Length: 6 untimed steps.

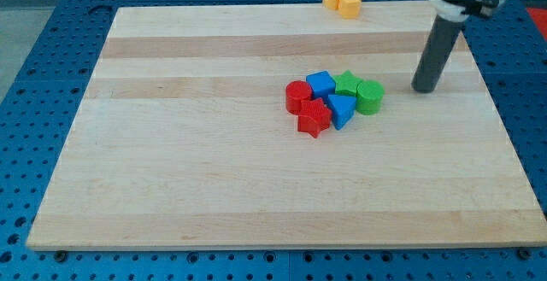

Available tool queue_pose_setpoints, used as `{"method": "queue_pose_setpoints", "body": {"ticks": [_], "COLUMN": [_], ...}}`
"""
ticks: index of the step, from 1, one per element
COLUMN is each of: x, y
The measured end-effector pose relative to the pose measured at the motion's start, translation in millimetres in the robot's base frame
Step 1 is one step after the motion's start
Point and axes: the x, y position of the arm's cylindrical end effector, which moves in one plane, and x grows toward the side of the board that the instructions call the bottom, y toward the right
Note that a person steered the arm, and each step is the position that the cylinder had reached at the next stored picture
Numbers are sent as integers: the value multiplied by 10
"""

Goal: Point at the yellow hexagon

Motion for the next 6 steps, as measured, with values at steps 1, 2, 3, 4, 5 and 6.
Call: {"method": "queue_pose_setpoints", "body": {"ticks": [1,2,3,4,5,6], "x": [-661,-1160,-1821,-1855,-1855,-1852], "y": [494,1071,1235,1166,1166,919]}}
